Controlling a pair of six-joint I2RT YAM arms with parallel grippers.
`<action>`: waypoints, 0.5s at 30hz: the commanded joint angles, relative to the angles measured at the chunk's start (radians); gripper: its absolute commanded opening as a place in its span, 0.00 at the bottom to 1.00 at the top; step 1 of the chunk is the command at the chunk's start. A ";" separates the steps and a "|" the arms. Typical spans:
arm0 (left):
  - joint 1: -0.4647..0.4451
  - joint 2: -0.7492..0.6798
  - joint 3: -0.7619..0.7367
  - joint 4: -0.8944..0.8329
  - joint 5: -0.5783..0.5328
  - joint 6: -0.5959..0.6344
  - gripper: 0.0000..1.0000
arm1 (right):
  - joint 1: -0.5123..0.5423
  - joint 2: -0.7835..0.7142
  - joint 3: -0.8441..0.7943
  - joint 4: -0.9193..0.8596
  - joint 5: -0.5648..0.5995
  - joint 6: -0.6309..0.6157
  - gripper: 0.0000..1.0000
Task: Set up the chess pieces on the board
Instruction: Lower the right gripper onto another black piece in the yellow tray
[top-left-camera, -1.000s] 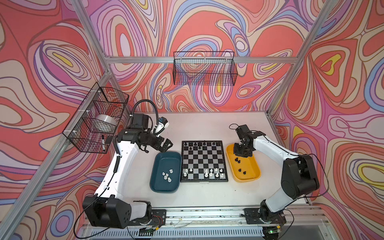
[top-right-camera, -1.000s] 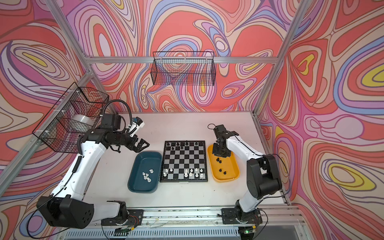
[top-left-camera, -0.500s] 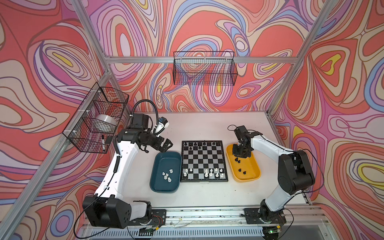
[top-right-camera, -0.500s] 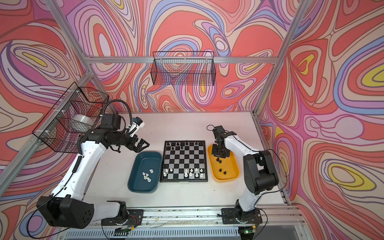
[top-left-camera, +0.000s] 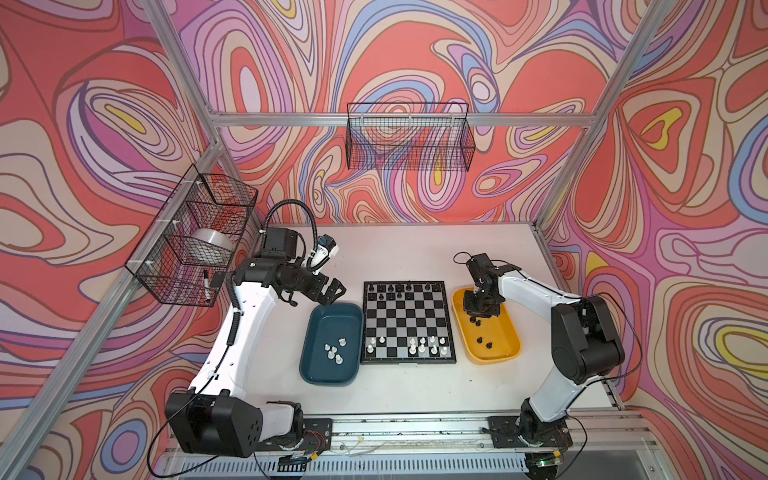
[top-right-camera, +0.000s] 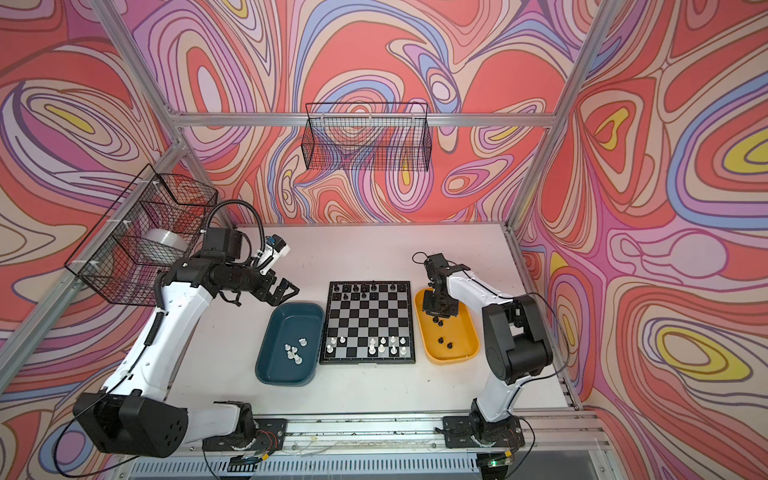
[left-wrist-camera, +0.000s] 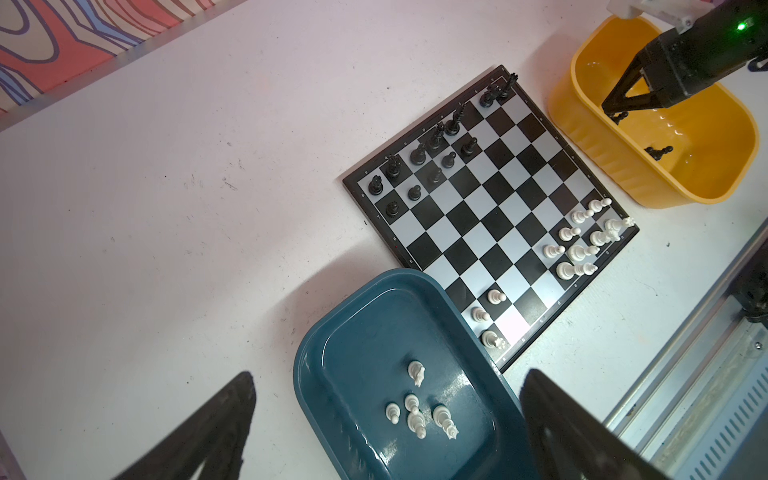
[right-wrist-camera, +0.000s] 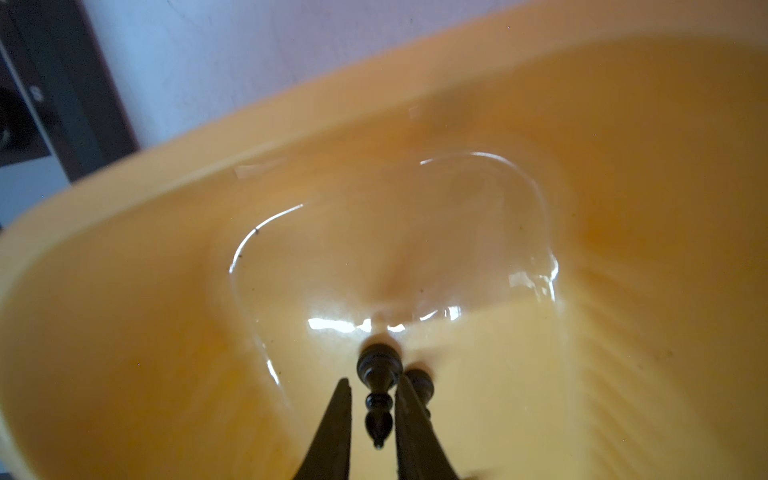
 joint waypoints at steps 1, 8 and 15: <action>-0.006 -0.017 -0.011 -0.032 0.021 0.011 1.00 | -0.001 0.017 -0.015 0.006 -0.003 -0.008 0.19; -0.006 -0.015 -0.011 -0.031 0.023 0.009 1.00 | 0.000 0.003 -0.025 -0.004 0.007 -0.009 0.19; -0.007 -0.014 -0.010 -0.029 0.024 0.004 1.00 | 0.000 -0.011 -0.027 -0.004 0.011 -0.011 0.19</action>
